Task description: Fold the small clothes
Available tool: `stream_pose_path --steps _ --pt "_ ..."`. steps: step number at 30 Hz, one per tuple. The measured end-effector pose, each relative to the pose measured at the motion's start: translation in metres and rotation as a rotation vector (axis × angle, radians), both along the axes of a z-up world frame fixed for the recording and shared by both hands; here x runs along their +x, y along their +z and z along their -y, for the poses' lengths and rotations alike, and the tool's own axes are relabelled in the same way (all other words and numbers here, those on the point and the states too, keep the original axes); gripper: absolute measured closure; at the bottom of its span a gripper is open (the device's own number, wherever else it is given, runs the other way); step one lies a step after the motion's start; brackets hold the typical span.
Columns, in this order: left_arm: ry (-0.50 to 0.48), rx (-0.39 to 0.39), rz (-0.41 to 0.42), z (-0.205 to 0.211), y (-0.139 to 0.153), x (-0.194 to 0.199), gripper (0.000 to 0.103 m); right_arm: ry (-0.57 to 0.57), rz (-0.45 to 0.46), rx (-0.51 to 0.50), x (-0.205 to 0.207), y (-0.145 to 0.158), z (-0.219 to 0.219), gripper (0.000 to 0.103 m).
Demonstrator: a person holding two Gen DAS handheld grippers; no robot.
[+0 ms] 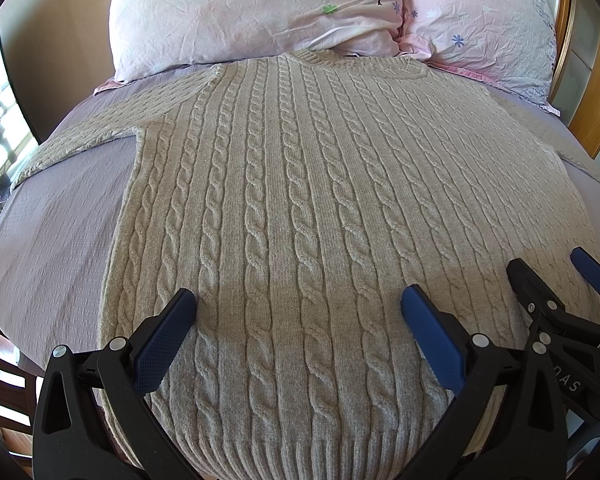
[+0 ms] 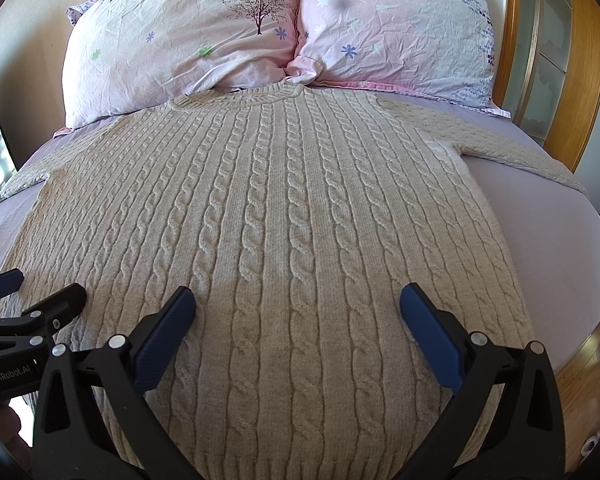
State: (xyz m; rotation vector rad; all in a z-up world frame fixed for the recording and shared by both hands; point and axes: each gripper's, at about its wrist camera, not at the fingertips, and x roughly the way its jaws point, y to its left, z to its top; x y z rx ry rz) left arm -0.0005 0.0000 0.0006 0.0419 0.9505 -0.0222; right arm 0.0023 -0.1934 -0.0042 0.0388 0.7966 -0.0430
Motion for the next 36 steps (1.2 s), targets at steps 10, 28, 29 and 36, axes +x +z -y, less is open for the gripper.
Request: stream_pose_path --steps 10,28,29,36 --pt "-0.001 0.000 -0.002 0.000 0.000 0.000 0.001 0.001 -0.002 0.000 0.000 -0.001 -0.002 0.002" --pt "0.003 -0.235 0.213 -0.079 0.043 0.036 0.001 -0.565 0.192 0.595 0.047 0.055 0.347 0.036" --pt "0.035 -0.242 0.224 -0.090 0.046 0.043 0.001 -0.646 0.161 0.623 0.052 0.048 0.373 0.041" --pt "0.196 -0.181 0.202 -0.159 0.056 0.084 0.001 -0.823 0.132 0.746 0.084 0.005 0.452 0.050"
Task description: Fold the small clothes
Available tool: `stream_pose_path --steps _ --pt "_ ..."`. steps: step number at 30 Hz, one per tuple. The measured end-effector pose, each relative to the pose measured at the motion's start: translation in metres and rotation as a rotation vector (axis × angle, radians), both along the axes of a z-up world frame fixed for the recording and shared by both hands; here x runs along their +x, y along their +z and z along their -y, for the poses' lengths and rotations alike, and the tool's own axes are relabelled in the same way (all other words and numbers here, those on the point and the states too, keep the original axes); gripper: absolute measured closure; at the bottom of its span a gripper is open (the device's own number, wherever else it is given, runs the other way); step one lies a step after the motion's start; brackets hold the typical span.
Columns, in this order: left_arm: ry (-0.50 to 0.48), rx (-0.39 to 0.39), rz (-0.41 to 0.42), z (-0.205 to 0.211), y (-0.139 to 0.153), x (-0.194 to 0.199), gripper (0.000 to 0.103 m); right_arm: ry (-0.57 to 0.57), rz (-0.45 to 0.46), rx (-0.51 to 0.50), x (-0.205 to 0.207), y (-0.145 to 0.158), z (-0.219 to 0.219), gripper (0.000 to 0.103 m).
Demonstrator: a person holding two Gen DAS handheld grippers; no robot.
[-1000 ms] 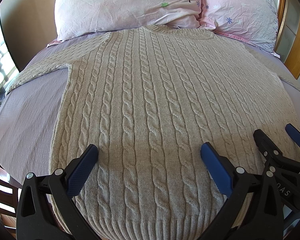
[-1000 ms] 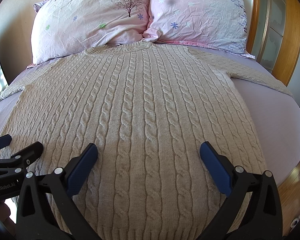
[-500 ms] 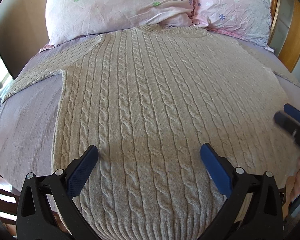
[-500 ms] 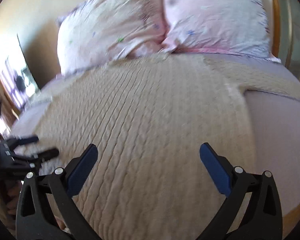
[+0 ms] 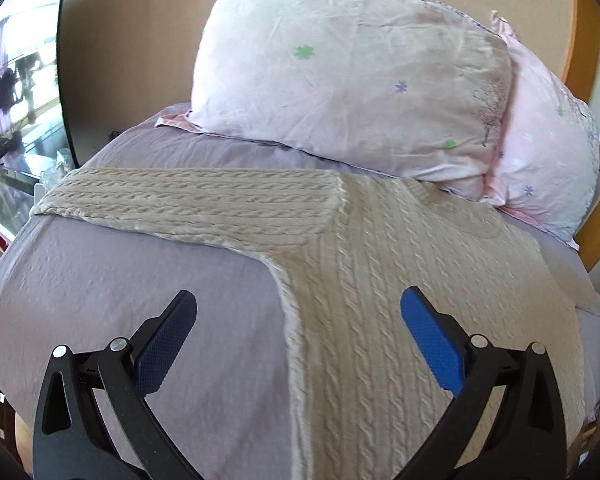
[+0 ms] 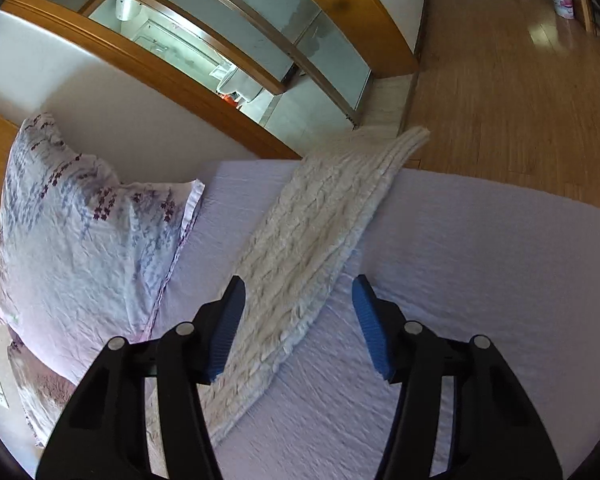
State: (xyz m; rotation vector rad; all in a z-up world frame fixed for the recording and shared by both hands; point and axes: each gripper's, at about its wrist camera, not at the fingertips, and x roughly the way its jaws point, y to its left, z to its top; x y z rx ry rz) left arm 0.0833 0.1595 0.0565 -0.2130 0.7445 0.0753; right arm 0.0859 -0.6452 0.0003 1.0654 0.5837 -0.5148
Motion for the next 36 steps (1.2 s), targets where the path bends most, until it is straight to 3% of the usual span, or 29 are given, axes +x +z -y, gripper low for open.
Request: stream_pose_path --steps 2,4,6,9,11,15,18,20,22,23,25,27,31,33,35,36 --pt "0.062 -0.024 0.000 -0.027 0.000 0.007 0.001 -0.012 -0.013 -0.018 0.013 -0.001 0.006 0.061" --pt "0.088 -0.097 0.016 -0.054 -0.001 0.011 0.001 -0.011 -0.047 -0.008 0.029 -0.005 0.015 0.093" --pt "0.092 -0.175 0.055 -0.079 -0.003 0.011 0.001 -0.019 -0.034 -0.036 0.035 0.003 0.011 0.093" --pt "0.164 -0.133 0.026 -0.105 -0.002 0.014 0.001 0.099 0.086 -0.290 0.045 0.066 -0.047 0.095" --pt "0.205 -0.134 0.024 -0.124 0.000 0.018 0.001 0.261 0.198 -0.388 0.054 0.106 -0.110 0.095" --pt "0.305 -0.326 0.027 -0.164 -0.007 0.023 0.001 0.666 0.395 -0.473 0.071 0.153 -0.263 0.096" --pt "0.385 -0.388 0.034 -0.182 -0.015 0.025 0.001 1.025 0.447 -0.427 0.087 0.146 -0.384 0.093" --pt "0.410 -0.385 0.038 -0.188 -0.020 0.028 0.001 1.284 0.383 -0.342 0.097 0.122 -0.456 0.084" --pt "0.429 -0.414 0.038 -0.196 -0.026 0.032 0.001 1.398 0.347 -0.300 0.092 0.107 -0.490 0.065" --pt "0.439 -0.437 0.038 -0.199 -0.029 0.033 0.001 1.394 0.371 -0.319 0.084 0.108 -0.493 0.060" --pt "0.463 -0.489 0.040 -0.211 -0.035 0.036 0.001 1.323 0.429 -0.402 0.071 0.119 -0.479 0.032" --pt "0.496 -0.538 0.039 -0.224 -0.042 0.038 0.001 1.235 0.462 -0.448 0.064 0.130 -0.452 0.025" --pt "0.550 -0.643 0.110 -0.249 -0.048 0.039 0.003 1.122 0.441 -0.422 0.074 0.135 -0.396 0.024" --pt "0.580 -0.664 0.111 -0.260 -0.049 0.043 0.013 1.086 0.432 -0.421 0.066 0.131 -0.380 0.023" --pt "0.617 -0.696 0.111 -0.272 -0.053 0.045 0.029 1.052 0.427 -0.418 0.066 0.126 -0.366 0.023" --pt "0.632 -0.728 0.110 -0.279 -0.057 0.046 0.045 1.041 0.431 -0.414 0.061 0.125 -0.361 0.023"
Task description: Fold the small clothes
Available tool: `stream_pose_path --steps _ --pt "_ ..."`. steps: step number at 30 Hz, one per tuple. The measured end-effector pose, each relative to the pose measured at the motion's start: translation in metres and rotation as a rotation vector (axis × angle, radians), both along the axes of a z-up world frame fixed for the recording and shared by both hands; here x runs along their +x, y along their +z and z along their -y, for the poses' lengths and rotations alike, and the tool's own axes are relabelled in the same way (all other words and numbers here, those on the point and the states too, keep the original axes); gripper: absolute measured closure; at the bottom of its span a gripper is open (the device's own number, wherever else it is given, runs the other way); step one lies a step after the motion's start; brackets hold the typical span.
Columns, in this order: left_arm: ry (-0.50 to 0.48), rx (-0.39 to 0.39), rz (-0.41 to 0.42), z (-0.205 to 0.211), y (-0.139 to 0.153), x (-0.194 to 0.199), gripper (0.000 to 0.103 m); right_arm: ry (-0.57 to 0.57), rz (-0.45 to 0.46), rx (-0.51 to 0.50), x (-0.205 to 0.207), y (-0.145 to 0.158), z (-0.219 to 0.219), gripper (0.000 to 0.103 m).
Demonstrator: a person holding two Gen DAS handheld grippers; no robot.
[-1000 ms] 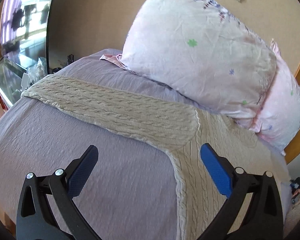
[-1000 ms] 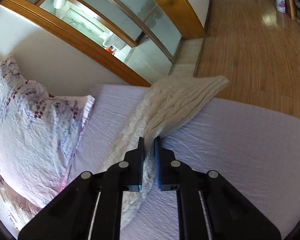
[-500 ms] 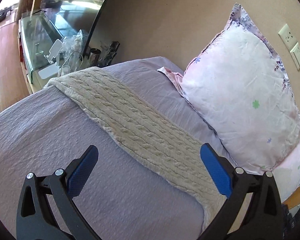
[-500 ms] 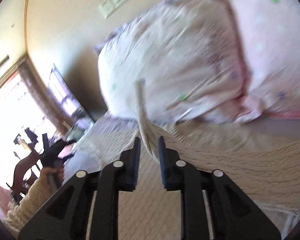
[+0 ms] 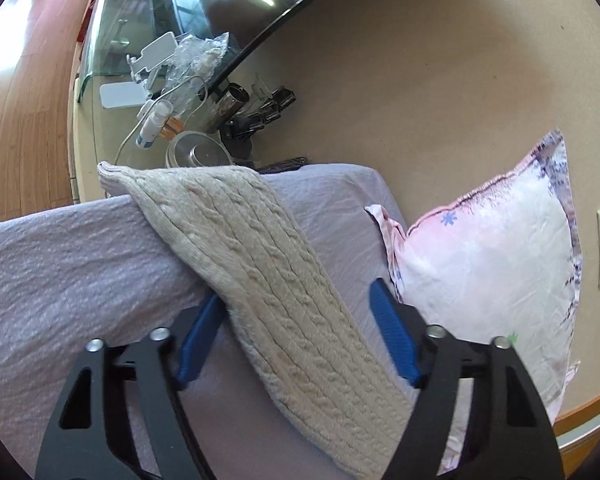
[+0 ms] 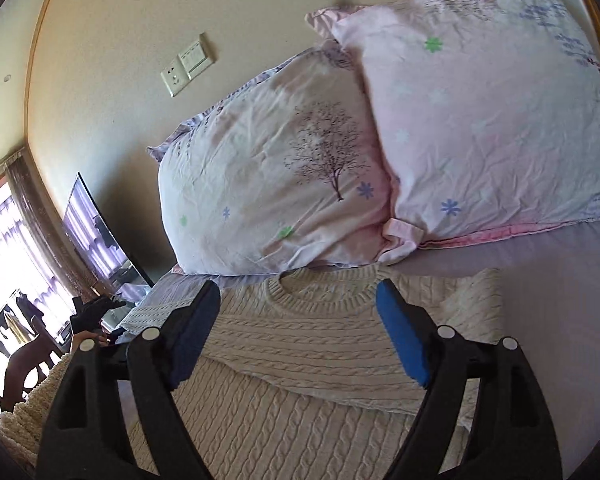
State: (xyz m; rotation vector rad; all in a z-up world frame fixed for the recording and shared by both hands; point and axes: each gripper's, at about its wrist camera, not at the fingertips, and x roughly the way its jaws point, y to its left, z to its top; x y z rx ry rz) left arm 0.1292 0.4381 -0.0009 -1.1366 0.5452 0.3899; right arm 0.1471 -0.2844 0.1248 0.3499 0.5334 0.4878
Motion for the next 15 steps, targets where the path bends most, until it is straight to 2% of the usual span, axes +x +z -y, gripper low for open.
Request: stream_pose_path --steps 1,3,4,6,9,11,13,14,15 --pt "0.011 -0.038 -0.001 -0.006 -0.005 0.001 0.065 -0.009 0.001 0.010 -0.002 -0.002 0.006 0.023" --pt "0.016 -0.063 -0.031 -0.009 -0.008 0.005 0.088 -0.022 0.003 0.017 -0.006 -0.003 0.015 0.023" --pt "-0.002 -0.032 -0.025 -0.002 0.000 0.009 0.089 -0.028 0.007 0.018 -0.007 -0.004 0.020 0.023" --pt "-0.094 0.087 0.014 0.027 0.030 0.023 0.091 -0.041 0.012 0.014 -0.009 -0.004 0.027 0.023" --pt "-0.343 0.256 0.137 0.110 0.082 0.051 0.094 -0.061 0.013 0.022 -0.006 -0.004 0.034 0.023" --pt "-0.575 0.365 0.226 0.194 0.109 0.065 0.094 -0.058 0.003 0.042 -0.004 -0.007 0.034 0.023" --pt "-0.843 0.459 0.291 0.289 0.117 0.068 0.094 -0.045 -0.018 0.050 0.001 -0.012 0.028 0.022" --pt "-0.959 0.508 0.290 0.335 0.112 0.066 0.093 -0.037 -0.036 0.051 0.005 -0.016 0.024 0.021" --pt "-1.067 0.558 0.270 0.380 0.101 0.063 0.084 -0.031 -0.058 0.052 0.009 -0.021 0.021 0.021"
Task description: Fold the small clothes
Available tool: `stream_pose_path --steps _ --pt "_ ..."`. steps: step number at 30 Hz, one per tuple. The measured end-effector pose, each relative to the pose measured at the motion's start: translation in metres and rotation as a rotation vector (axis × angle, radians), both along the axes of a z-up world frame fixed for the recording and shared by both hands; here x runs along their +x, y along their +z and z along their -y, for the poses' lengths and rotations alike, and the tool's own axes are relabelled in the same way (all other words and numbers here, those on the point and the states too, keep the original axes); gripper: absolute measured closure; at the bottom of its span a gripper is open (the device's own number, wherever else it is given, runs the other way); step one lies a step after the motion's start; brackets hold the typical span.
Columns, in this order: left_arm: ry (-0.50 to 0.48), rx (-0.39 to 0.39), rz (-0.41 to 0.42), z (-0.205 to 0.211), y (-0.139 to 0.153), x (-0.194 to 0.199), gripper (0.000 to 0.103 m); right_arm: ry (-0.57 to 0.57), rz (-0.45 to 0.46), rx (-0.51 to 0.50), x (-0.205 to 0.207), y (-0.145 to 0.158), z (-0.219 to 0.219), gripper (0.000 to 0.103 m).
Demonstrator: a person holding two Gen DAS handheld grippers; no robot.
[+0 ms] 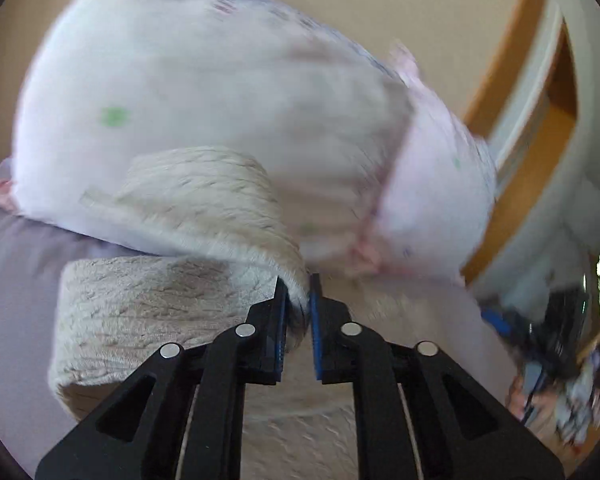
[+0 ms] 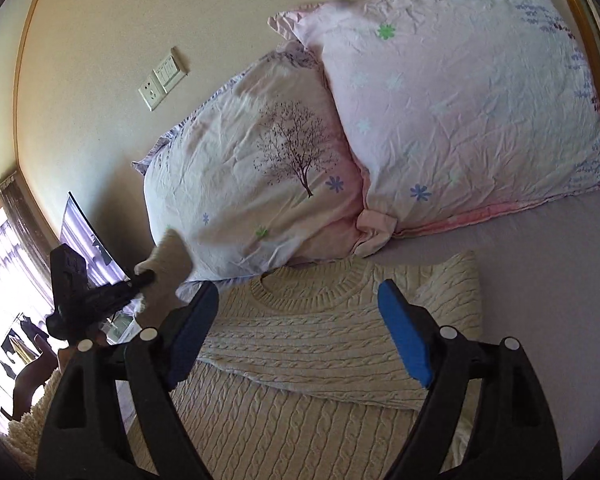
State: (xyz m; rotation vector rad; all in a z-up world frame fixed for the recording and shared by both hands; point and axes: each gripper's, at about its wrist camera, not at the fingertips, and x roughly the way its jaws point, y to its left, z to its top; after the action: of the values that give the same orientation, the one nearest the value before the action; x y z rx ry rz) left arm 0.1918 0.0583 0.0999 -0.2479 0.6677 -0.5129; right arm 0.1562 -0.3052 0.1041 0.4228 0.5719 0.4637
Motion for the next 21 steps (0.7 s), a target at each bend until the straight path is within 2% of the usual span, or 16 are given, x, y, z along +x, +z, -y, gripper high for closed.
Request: stream_pose_path --steps 1,3,4,5,6,7,9,12,14,18,20,21 --pt "-0.075 0.061 -0.026 0.035 -0.013 -0.004 0.067 0.000 -0.031 0.003 0.006 -0.006 -0.002 0.021" --pt "-0.170 0.143 -0.060 0.075 -0.035 -0.014 0.059 -0.018 -0.095 0.017 0.015 -0.017 0.000 0.022" --pt "-0.187 0.159 -0.062 0.079 -0.040 -0.020 0.059 -0.034 -0.129 0.027 0.019 -0.023 0.004 0.027" --pt "-0.182 0.163 -0.059 0.075 -0.042 -0.026 0.057 -0.046 -0.158 0.037 0.023 -0.027 0.009 0.033" --pt "-0.160 0.158 -0.051 0.066 -0.041 -0.033 0.046 -0.054 -0.188 0.044 0.028 -0.032 0.014 0.042" --pt "-0.120 0.149 -0.036 0.051 -0.038 -0.040 0.031 -0.060 -0.214 0.045 0.032 -0.036 0.017 0.046" --pt "-0.025 0.139 -0.017 0.013 -0.031 -0.049 0.021 -0.080 -0.272 0.040 0.043 -0.045 0.020 0.050" --pt "0.094 0.148 -0.065 -0.031 -0.034 -0.068 0.019 -0.134 -0.364 0.034 0.061 -0.060 0.022 0.061" --pt "0.139 0.114 -0.119 -0.059 -0.042 -0.081 0.016 -0.155 -0.405 0.042 0.070 -0.071 0.021 0.062" --pt "0.194 0.076 -0.209 -0.089 -0.063 -0.104 0.015 -0.198 -0.436 -0.012 0.090 -0.088 0.013 0.062" --pt "0.201 0.036 -0.239 -0.098 -0.072 -0.114 0.015 -0.202 -0.438 -0.027 0.100 -0.096 0.008 0.073" --pt "0.196 0.009 -0.258 -0.099 -0.076 -0.116 0.015 -0.190 -0.417 -0.034 0.102 -0.096 0.005 0.092"
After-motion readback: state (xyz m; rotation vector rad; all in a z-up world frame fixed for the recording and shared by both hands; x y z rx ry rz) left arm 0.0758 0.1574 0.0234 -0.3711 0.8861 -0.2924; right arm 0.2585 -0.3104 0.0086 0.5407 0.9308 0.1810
